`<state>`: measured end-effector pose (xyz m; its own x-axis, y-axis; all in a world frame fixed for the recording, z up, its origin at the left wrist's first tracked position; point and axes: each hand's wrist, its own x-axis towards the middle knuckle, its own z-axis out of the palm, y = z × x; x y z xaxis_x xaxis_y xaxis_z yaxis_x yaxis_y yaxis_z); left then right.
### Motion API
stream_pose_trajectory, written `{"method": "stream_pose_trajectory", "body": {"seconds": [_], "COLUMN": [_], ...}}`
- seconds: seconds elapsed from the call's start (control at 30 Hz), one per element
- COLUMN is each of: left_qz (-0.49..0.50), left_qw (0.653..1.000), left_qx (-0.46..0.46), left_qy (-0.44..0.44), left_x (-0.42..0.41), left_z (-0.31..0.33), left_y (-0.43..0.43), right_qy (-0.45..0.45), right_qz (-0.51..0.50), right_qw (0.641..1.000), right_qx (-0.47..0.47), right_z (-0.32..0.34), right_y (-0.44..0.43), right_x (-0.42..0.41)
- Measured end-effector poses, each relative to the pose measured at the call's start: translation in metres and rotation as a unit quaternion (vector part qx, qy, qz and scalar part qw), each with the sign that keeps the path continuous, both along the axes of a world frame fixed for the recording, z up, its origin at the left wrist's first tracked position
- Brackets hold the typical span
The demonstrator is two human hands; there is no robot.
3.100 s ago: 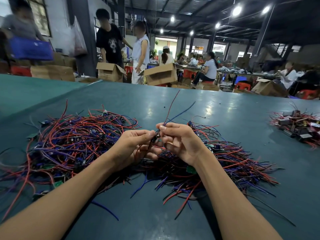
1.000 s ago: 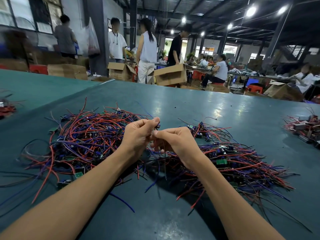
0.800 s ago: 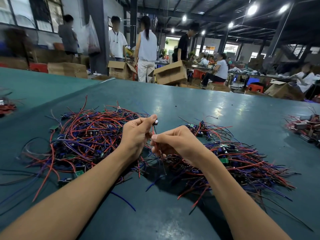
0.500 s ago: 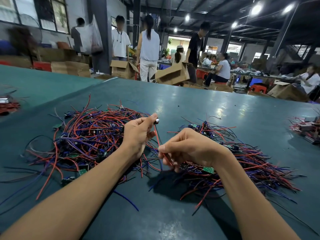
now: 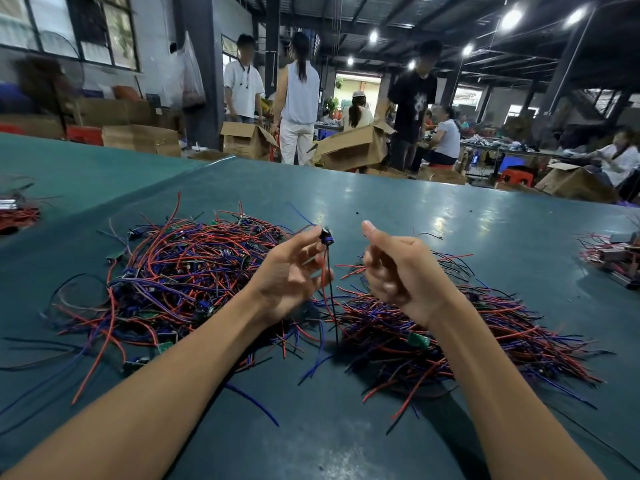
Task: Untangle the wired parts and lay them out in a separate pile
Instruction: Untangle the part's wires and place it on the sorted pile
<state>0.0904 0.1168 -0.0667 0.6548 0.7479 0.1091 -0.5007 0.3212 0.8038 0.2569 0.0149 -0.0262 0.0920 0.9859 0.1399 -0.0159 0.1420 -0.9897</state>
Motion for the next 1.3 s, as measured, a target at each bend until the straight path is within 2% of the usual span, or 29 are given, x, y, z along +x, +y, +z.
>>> {"method": "stream_pose_trajectory", "body": {"seconds": [0.07, 0.2, 0.33, 0.43, 0.57, 0.7, 0.9, 1.03, 1.1, 1.2, 1.3], "left_qz": [-0.029, -0.020, -0.026, -0.020, 0.004, 0.020, 0.002, 0.004, 0.007, 0.001, -0.007], "left_qw": [1.000, 0.998, 0.997, 0.996, 0.996, 0.996, 0.996, 0.996, 0.997, 0.998, 0.997], "left_qx": [0.005, 0.044, 0.079, 0.083, 0.088, 0.088, 0.092, 0.087, 0.074, 0.068, 0.076], "left_qy": [0.009, 0.027, 0.010, 0.007, 0.021, 0.004, 0.009, 0.007, 0.000, 0.001, 0.003], "left_x": [0.001, 0.003, 0.002, 0.003, 0.004, 0.003, 0.001, 0.001, 0.002, 0.002, 0.001], "left_z": [0.000, -0.001, -0.004, -0.005, -0.003, -0.003, -0.004, -0.005, -0.006, -0.007, -0.009], "left_y": [-0.003, -0.003, -0.001, 0.000, -0.003, -0.004, -0.004, -0.004, -0.003, 0.000, 0.002], "right_qy": [0.013, -0.019, -0.024, 0.009, 0.052, -0.028, -0.075, -0.107, -0.079, 0.040, 0.169], "right_qz": [-0.042, -0.074, -0.050, -0.040, -0.085, -0.160, -0.168, -0.170, -0.152, -0.094, -0.034], "right_qw": [0.998, 0.995, 0.997, 0.998, 0.983, 0.948, 0.937, 0.938, 0.952, 0.983, 0.985], "right_qx": [0.048, 0.064, 0.045, 0.056, 0.157, 0.273, 0.297, 0.282, 0.253, 0.153, 0.016], "right_z": [-0.006, -0.012, -0.014, -0.016, -0.014, -0.014, -0.018, -0.019, -0.017, -0.011, -0.009], "right_y": [0.006, 0.013, 0.014, 0.014, 0.011, 0.007, 0.006, 0.007, 0.006, 0.008, 0.010], "right_x": [-0.004, -0.011, -0.014, -0.019, -0.030, -0.039, -0.042, -0.041, -0.041, -0.040, -0.040]}}
